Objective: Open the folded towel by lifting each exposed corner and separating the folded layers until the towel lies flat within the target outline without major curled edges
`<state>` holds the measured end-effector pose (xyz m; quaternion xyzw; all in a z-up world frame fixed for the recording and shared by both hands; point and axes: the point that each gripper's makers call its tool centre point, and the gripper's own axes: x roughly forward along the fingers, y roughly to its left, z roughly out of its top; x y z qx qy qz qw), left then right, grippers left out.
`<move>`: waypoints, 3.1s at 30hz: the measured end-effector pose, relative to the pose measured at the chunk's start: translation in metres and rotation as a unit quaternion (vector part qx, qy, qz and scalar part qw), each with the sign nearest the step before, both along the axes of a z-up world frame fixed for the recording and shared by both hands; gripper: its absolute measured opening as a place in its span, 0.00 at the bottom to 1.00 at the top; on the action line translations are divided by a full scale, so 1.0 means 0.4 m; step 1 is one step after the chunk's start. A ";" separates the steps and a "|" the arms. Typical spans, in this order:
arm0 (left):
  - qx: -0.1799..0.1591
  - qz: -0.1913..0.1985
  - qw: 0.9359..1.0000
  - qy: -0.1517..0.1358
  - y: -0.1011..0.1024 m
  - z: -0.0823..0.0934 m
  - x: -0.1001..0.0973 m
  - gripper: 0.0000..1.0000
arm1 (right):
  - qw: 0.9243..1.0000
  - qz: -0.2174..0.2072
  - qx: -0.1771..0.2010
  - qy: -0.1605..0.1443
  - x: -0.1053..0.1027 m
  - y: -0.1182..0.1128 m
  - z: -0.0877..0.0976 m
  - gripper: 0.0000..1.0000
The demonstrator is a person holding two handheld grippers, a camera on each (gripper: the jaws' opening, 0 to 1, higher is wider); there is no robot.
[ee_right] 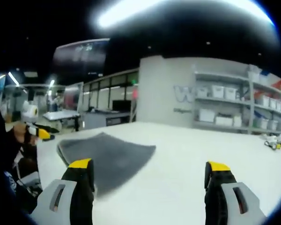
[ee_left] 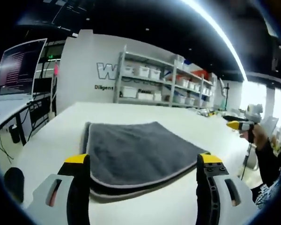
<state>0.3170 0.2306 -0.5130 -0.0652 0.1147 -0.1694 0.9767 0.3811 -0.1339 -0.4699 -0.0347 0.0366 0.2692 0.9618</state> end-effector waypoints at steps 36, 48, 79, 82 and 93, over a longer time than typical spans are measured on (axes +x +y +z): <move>0.008 0.100 0.992 0.081 0.080 0.004 0.132 0.99 | 0.993 0.091 -0.061 0.053 0.323 0.067 -0.015 0.99; -0.010 0.106 0.988 0.113 0.080 -0.065 0.101 0.84 | 0.980 0.165 -0.110 0.015 0.352 0.225 0.064 0.99; -0.025 0.062 0.985 0.162 0.098 -0.130 0.109 0.40 | 0.920 0.288 -0.265 -0.019 0.452 0.605 0.187 0.93; -0.030 0.060 0.984 0.166 0.099 -0.137 0.109 0.40 | 0.909 0.307 -0.280 -0.013 0.451 0.635 0.189 0.91; -0.035 0.049 0.981 0.183 0.088 -0.156 0.096 0.26 | 0.832 0.388 -0.398 0.002 0.456 0.744 0.141 0.67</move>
